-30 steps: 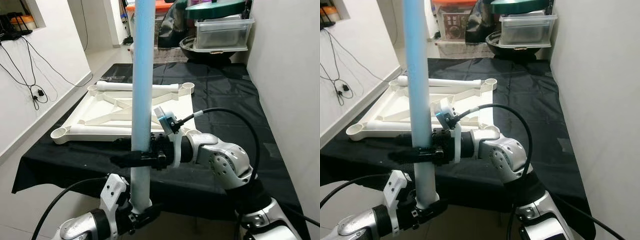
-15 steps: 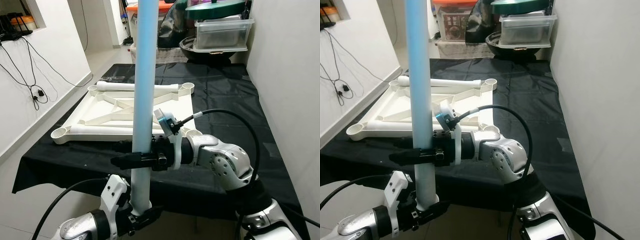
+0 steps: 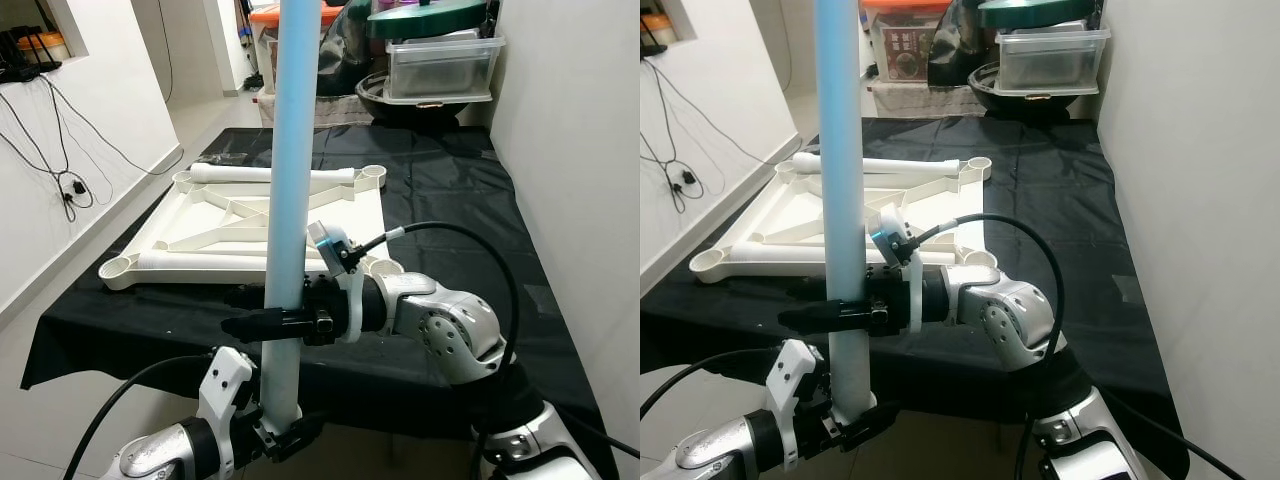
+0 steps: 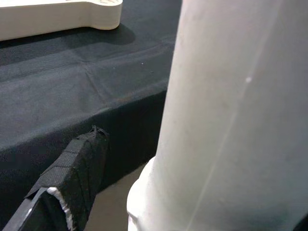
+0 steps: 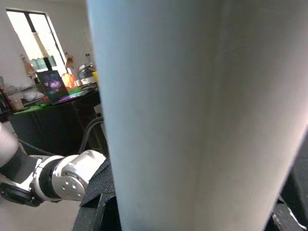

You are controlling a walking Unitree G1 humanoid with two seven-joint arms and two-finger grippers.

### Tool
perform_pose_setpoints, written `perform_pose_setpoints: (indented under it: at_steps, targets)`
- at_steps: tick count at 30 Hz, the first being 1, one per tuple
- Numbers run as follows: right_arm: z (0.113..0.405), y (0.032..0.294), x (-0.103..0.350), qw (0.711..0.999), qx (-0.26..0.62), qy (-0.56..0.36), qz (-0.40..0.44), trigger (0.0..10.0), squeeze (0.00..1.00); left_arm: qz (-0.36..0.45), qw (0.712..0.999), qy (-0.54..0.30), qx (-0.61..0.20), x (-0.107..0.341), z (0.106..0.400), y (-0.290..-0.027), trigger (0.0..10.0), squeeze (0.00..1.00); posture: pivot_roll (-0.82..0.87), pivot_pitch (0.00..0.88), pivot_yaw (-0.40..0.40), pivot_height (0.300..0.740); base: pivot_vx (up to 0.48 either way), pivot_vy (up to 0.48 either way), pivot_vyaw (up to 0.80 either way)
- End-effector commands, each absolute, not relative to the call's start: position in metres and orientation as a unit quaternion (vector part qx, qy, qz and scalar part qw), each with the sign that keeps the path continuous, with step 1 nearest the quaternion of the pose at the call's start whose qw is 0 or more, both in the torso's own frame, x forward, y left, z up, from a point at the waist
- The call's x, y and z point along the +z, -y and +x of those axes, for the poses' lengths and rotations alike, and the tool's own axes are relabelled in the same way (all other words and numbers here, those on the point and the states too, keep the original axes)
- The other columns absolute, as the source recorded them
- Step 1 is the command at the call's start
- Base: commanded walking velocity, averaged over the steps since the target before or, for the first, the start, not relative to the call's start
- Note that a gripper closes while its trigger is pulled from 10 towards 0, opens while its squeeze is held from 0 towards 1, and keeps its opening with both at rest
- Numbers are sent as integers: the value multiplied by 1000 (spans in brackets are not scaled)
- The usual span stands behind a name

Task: Building children table

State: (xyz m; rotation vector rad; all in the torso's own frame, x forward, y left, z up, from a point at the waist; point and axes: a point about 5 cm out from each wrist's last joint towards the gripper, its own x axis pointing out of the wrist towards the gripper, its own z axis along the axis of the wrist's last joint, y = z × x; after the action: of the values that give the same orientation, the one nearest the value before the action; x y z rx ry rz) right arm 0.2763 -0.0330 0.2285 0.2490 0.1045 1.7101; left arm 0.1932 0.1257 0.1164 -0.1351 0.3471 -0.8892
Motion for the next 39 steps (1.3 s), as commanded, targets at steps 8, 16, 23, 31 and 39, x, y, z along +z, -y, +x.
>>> perform_pose_setpoints:
  at_steps: [8, 16, 23, 31, 39]
  targets:
    - [296, 51, 235, 693, 713, -21, 98, 0, 0, -56, 902, -173, -391, 107, 186, -130, 10000, 0, -7, 0, 71, 740, 0, 0, 0]
    - [317, 82, 224, 769, 633, -16, 87, 0, 0, -46, 946, -136, -289, 106, 196, -143, 10000, 0, 8, 0, 68, 740, 0, 0, 0]
    - [326, 92, 221, 810, 581, -1, 78, 0, 0, -44, 963, -115, -241, 109, 200, -146, 10000, 0, 15, 0, 68, 740, 0, 0, 0]
    - [354, 105, 238, 902, 416, 90, 78, 0, 0, 16, 993, -55, -106, 120, 214, -149, 10000, 0, 25, 0, 57, 740, 0, 0, 0]
    - [366, 122, 267, 948, 246, 180, 96, 3176, 0, 18, 999, 3, -39, 142, 225, -149, 10000, 0, 32, 0, 53, 740, 0, 0, 0]
